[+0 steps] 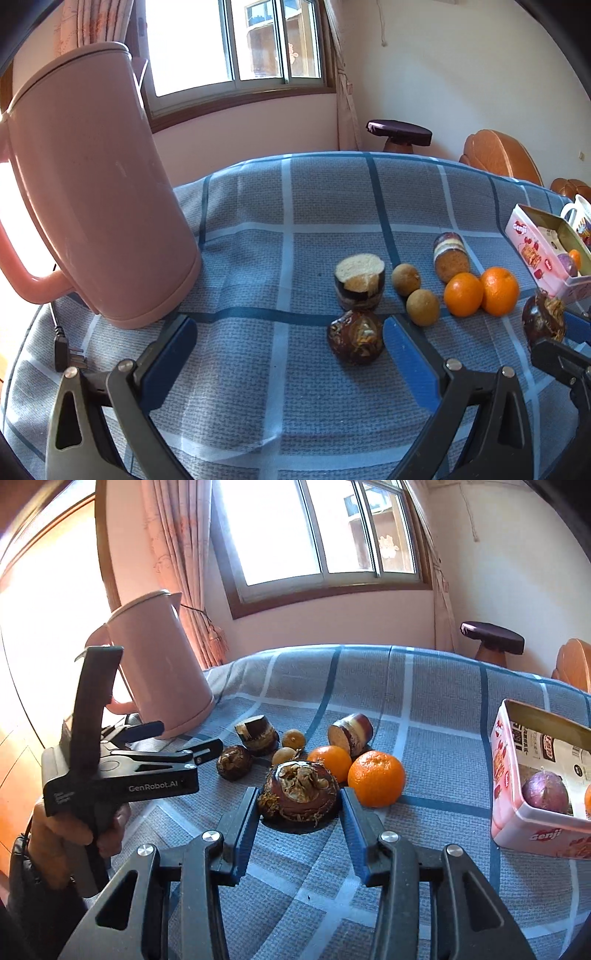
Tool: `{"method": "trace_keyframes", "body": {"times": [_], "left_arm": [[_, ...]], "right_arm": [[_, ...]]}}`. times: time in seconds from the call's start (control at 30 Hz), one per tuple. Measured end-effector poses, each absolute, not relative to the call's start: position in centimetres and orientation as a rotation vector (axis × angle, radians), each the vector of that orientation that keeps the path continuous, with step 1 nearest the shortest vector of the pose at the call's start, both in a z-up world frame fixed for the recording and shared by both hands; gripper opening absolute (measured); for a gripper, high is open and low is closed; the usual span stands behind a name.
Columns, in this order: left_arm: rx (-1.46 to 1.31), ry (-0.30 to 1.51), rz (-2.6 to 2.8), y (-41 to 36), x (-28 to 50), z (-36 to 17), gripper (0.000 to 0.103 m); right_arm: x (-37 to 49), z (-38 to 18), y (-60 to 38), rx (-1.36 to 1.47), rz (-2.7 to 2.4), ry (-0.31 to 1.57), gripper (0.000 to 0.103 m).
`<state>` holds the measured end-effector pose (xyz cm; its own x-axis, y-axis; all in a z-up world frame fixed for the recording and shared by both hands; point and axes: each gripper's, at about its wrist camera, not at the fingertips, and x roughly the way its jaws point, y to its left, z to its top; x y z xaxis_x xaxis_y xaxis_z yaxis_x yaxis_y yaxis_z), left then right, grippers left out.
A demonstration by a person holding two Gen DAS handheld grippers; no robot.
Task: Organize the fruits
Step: 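Grasp a dark brown round fruit with the right tool while the left tool grasps another, then carry both dark brown fruits into the tin and open both tools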
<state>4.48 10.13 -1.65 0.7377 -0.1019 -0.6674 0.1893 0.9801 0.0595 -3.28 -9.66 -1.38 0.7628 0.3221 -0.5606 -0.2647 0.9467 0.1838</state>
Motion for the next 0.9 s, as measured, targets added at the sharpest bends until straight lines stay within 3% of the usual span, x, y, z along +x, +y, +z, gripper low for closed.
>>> {"method": "trace_keyframes", "body": {"times": [0.33,0.53,0.6,0.77,0.9], "left_arm": [[0.094,0.748,-0.241,9.7,4.7,-2.2,0.103],[0.091,0.815,-0.266,8.5,6.7,-3.3,0.091],[0.075,0.853,-0.262,8.3,7.7,-3.9,0.083],[0.131,0.896,-0.232,7.2,8.3,-4.6,0.073],[0.172,0.873,-0.259,6.2,7.7,-4.3,0.043]], "right_arm": [[-2.9,-0.9,-11.3,0.084,0.198,0.621,0.046],[-2.8,-0.8,-12.2,0.138,0.198,0.628,0.046],[-2.8,-0.8,-12.4,0.148,0.197,0.633,0.046],[-2.6,-1.2,-12.3,0.159,0.204,0.652,0.046],[-2.7,-1.2,-12.4,0.177,0.221,0.645,0.046]]}}
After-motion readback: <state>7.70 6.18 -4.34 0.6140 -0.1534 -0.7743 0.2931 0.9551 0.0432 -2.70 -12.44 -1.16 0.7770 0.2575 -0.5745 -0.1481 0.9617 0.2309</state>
